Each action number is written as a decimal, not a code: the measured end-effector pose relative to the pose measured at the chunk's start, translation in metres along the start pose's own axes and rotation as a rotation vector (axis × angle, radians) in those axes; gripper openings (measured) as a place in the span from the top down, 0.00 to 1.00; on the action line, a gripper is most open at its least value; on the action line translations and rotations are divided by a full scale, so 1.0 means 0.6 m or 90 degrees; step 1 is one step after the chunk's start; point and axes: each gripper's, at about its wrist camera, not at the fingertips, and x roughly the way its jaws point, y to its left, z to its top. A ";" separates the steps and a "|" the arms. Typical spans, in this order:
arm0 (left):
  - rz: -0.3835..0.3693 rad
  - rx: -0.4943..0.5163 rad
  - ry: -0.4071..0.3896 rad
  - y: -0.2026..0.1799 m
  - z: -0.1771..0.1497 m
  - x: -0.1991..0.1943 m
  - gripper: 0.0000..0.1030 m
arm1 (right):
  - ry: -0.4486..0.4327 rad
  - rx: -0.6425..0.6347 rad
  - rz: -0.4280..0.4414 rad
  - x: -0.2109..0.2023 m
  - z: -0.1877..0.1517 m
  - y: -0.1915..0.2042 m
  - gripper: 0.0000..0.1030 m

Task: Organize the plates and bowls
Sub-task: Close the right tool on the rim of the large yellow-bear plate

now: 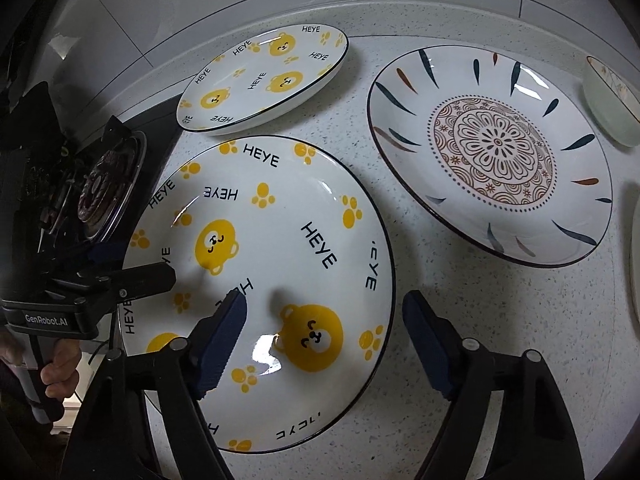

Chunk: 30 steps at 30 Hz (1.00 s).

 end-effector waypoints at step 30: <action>0.046 0.010 -0.002 -0.017 0.003 0.010 0.05 | 0.009 -0.025 0.038 -0.001 -0.004 -0.024 0.60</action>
